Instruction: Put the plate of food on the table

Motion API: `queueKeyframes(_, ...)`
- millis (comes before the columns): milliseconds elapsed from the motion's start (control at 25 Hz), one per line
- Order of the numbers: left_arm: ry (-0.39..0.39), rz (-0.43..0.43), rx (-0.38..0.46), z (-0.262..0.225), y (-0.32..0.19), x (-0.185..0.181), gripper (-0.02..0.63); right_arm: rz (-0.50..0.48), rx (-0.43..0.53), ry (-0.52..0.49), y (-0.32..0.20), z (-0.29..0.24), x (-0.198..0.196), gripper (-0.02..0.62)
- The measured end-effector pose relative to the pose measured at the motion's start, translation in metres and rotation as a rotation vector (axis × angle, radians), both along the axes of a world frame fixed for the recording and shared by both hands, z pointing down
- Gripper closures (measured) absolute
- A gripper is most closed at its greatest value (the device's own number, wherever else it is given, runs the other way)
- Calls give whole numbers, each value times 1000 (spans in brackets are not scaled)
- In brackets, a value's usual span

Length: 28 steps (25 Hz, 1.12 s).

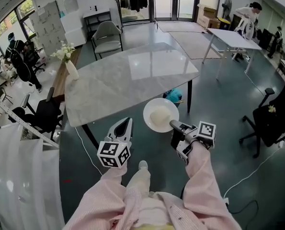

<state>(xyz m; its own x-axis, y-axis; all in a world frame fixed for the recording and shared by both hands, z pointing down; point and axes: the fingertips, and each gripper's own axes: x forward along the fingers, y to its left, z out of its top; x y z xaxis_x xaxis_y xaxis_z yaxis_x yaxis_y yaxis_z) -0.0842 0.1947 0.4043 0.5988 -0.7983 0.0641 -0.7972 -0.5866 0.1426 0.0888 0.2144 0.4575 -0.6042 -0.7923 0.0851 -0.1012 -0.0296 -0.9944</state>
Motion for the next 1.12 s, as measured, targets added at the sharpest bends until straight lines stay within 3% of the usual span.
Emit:
queueKeyframes(720, 35, 19, -53, 13, -203, -3, 614, 10, -31, -7, -191, 17, -7, 580)
queueKeyframes(1120, 33, 62, -129, 42, -264, 5, 614, 49, -42, -21, -250, 40, 0, 580)
